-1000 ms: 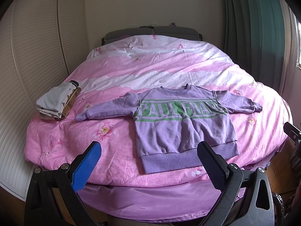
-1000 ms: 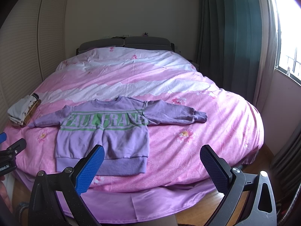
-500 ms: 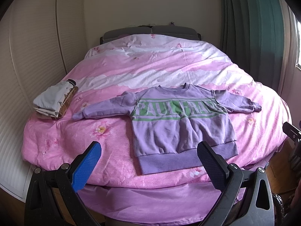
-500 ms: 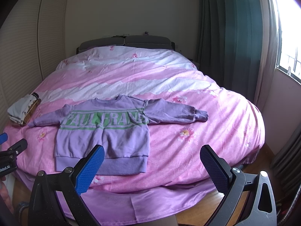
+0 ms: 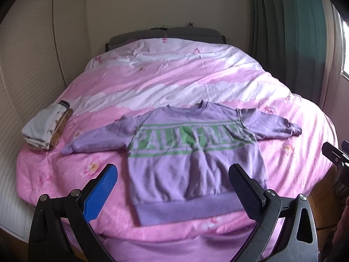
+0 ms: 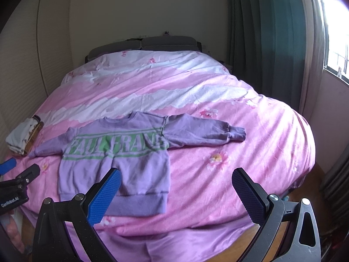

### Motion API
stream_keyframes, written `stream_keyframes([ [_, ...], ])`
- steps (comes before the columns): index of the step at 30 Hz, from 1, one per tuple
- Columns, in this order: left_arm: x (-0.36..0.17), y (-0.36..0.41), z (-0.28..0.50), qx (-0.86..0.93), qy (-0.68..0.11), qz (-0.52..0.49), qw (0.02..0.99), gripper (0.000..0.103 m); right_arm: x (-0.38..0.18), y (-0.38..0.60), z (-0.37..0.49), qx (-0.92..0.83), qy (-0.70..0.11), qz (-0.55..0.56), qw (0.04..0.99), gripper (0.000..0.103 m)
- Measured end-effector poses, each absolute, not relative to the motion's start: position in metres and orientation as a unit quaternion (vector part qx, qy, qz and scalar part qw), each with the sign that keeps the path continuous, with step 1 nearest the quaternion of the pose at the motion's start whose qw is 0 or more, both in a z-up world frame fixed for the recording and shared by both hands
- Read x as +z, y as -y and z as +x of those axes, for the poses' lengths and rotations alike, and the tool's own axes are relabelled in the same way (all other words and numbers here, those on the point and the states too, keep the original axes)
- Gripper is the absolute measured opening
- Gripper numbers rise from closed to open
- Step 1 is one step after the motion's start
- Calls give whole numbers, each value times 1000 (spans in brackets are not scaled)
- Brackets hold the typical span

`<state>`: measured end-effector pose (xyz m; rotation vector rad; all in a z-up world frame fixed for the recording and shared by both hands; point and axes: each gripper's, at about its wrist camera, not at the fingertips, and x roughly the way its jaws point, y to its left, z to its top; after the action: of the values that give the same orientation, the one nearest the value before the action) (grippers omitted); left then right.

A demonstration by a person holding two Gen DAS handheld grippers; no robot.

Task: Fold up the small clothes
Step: 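Move the right tool to the sweatshirt sleeve cuff and grasp it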

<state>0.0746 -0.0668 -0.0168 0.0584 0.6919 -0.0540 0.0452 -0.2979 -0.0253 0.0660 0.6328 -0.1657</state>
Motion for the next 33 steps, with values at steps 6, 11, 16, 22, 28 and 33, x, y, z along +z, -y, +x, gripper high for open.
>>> stream_keyframes([
  [6, -21, 115, 119, -34, -325, 36, 944, 103, -32, 347, 82, -99, -306, 61, 945, 102],
  [11, -28, 169, 154, -54, -316, 56, 945, 103, -45, 399, 108, -128, -304, 90, 940, 97],
  [16, -44, 217, 188, -71, -322, 63, 942, 103, -66, 451, 132, -137, -314, 125, 931, 76],
  [22, -65, 261, 226, -70, -330, 69, 939, 103, -97, 502, 165, -136, -321, 183, 919, 61],
  [28, -86, 290, 261, -58, -345, 69, 934, 103, -124, 536, 198, -139, -327, 208, 911, 50],
  [33, -101, 303, 276, -55, -355, 73, 930, 103, -146, 558, 218, -142, -335, 227, 903, 45],
])
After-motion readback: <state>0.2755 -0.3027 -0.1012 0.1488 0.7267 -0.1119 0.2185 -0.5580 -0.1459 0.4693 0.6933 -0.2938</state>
